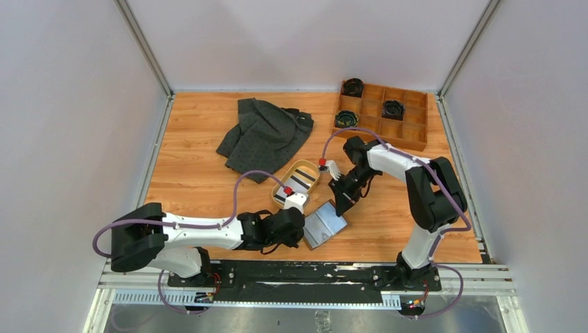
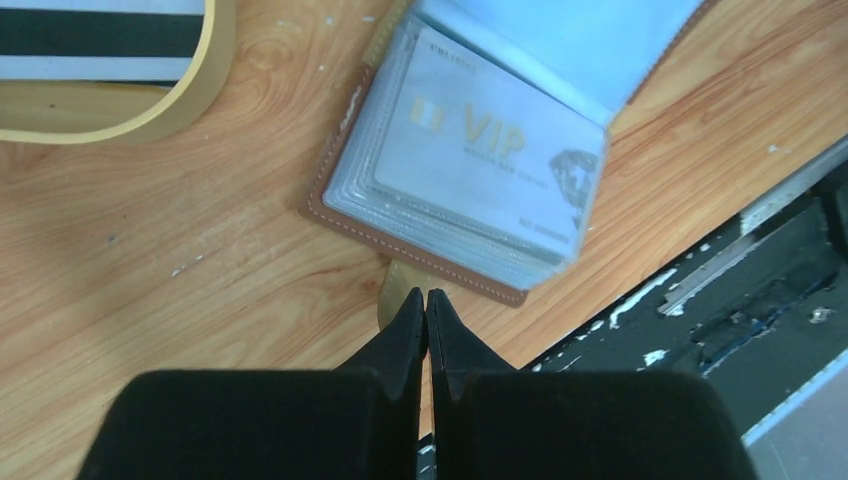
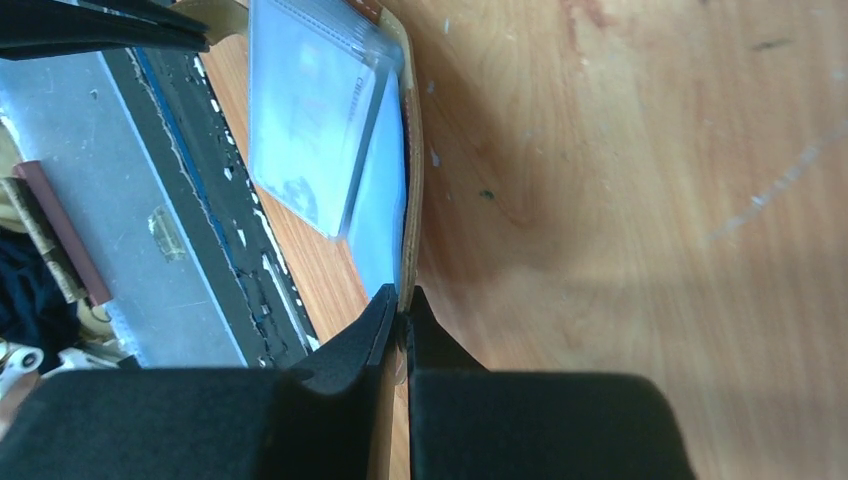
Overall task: Put the credit cards into the card holder
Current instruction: Close the card holder at the center of the board.
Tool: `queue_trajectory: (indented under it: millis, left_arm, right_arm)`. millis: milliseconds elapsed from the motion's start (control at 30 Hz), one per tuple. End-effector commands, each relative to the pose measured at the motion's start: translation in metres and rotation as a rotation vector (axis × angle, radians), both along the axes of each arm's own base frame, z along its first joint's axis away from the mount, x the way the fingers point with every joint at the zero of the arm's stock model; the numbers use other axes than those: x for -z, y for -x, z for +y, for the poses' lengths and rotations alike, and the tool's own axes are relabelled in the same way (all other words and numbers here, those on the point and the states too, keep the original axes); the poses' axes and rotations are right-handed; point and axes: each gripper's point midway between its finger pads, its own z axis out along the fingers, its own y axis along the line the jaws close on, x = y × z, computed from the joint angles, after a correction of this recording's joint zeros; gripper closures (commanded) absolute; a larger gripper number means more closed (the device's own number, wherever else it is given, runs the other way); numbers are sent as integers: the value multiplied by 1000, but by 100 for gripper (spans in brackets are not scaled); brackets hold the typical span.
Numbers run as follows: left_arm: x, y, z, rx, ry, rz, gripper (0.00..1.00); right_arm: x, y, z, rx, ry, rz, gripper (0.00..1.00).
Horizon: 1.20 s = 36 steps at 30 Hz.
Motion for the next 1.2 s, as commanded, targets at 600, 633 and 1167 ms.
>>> queue_trajectory:
  millis: [600,633,1167]
  left_arm:
    - [-18,-14,-54,94,218,-65,100]
    - [-19,-14,-52,89,224,-69,100]
    - [-26,-4,-20,48,374,-93,100]
  right_arm:
    - [-38,24,34,-80,-150,69,70]
    - [-39,29,38,-94,-162,92,67]
    - [-32,60,67,-122,-262,376,49]
